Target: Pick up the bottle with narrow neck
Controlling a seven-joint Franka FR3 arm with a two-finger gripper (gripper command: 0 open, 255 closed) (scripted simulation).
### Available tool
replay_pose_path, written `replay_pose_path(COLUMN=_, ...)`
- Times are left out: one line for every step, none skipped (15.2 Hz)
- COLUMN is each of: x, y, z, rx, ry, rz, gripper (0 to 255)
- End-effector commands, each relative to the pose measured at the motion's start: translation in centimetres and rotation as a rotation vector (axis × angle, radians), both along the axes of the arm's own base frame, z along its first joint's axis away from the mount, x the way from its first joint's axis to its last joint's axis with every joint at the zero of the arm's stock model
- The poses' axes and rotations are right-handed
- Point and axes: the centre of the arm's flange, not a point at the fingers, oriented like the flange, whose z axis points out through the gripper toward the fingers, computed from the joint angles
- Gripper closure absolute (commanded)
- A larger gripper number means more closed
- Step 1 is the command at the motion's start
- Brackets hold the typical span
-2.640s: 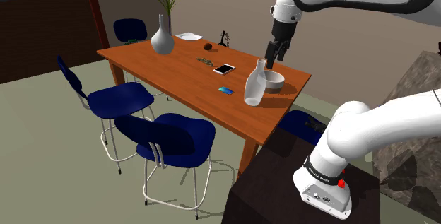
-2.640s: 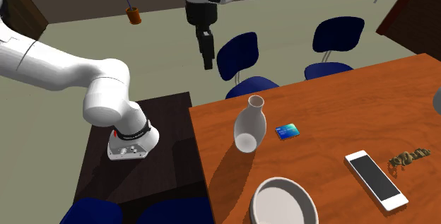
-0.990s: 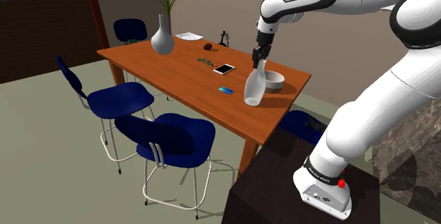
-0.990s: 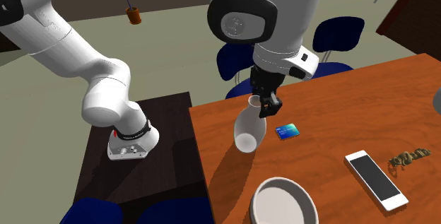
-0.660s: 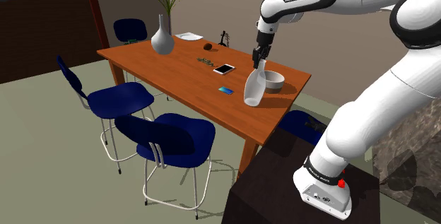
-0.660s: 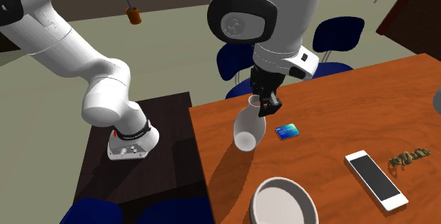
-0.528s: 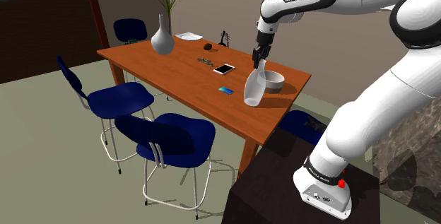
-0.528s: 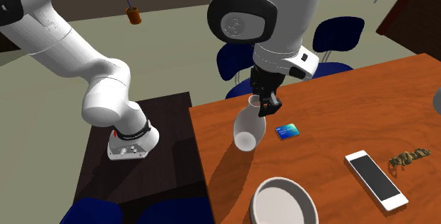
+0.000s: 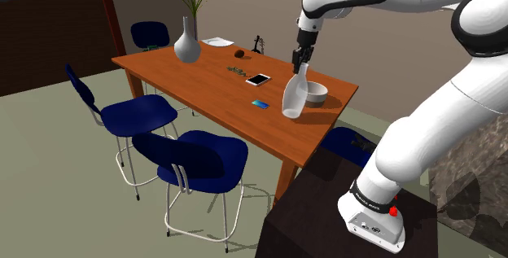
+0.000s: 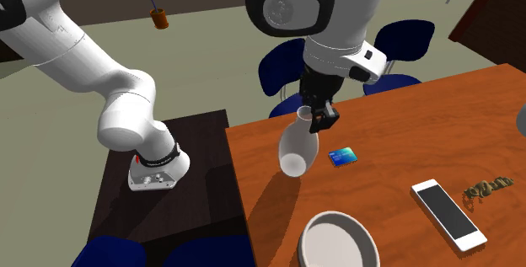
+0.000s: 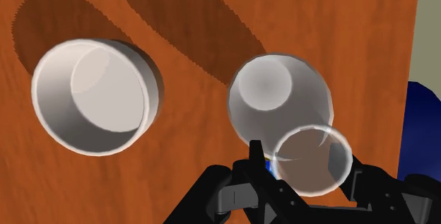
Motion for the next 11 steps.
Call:
replay_pose_path(x=0.1, y=-0.1, z=1.1, rx=0.000, ry=0.000, rz=0.000, gripper=255)
replay_pose_path(x=0.1, y=-0.1, z=1.7, rx=0.000, ry=0.000, rz=0.000, gripper=255)
replay_pose_path(x=0.1, y=-0.1, z=2.2, rx=0.000, ry=0.000, rz=0.000, gripper=255)
replay_pose_path(x=0.1, y=-0.1, z=2.7, rx=0.000, ry=0.000, rz=0.000, gripper=255)
replay_pose_path(x=0.1, y=-0.1, z=3.2, rx=0.000, ry=0.000, rz=0.000, gripper=255)
replay_pose_path(x=0.1, y=-0.1, z=3.8, rx=0.000, ry=0.000, rz=0.000, gripper=255)
replay_pose_path(x=0.1, y=-0.1, z=4.3, rx=0.000, ry=0.000, rz=0.000, gripper=255)
replay_pose_path(x=0.1, y=-0.1, z=4.8, rx=0.000, ry=0.000, rz=0.000, gripper=255)
replay_pose_path(x=0.1, y=-0.1, z=5.4, rx=0.000, ry=0.000, rz=0.000, gripper=255)
replay_pose_path(x=0.1, y=-0.1, z=5.4, rx=0.000, ry=0.000, rz=0.000, gripper=255)
replay_pose_path(x=0.1, y=-0.1, z=5.4, rx=0.000, ry=0.000, rz=0.000, gripper=255)
